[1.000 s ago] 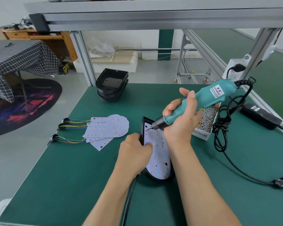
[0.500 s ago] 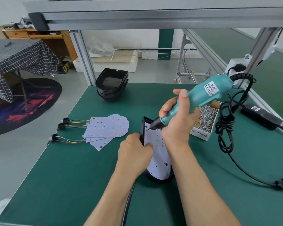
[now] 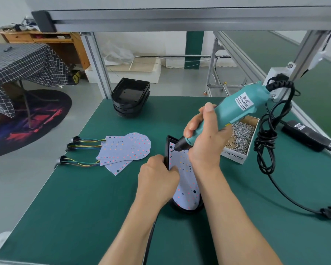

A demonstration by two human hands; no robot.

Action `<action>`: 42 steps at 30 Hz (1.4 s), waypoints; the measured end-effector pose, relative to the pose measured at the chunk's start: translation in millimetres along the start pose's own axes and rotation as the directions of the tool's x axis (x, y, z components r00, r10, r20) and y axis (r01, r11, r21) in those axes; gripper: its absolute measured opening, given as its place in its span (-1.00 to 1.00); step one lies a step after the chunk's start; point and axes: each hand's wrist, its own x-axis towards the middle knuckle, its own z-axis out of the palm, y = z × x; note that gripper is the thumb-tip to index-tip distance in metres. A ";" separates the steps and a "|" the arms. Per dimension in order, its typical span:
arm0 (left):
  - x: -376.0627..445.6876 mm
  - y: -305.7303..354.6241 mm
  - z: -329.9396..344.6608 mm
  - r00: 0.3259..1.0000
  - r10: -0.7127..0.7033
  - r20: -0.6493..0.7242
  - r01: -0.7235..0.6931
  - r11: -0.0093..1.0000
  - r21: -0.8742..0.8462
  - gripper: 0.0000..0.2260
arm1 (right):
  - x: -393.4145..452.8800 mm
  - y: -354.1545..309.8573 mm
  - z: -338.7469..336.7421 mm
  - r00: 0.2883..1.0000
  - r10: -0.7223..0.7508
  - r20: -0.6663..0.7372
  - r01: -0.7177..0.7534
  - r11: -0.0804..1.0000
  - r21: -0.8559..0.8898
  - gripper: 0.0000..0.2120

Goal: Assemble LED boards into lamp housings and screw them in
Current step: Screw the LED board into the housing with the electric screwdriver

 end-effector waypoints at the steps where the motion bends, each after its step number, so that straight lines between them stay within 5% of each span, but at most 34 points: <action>1: -0.2 -0.4 0.0 1.000 -0.003 0.001 0.003 1.000 -0.001 -0.71 | -0.6 0.9 -0.3 1.000 -0.001 0.008 0.001 1.000 -0.006 -0.74; 31: -4.5 -3.9 -0.3 1.000 -0.003 -0.008 0.003 1.000 -0.030 -0.70 | -4.7 1.2 -6.8 0.997 -0.025 0.076 0.023 0.999 0.036 -0.85; 42: -1.1 -7.1 2.5 0.998 0.028 0.049 -0.023 0.995 -0.094 -0.70 | -3.7 -8.1 -9.7 0.997 -0.048 0.065 0.045 0.997 0.057 -0.75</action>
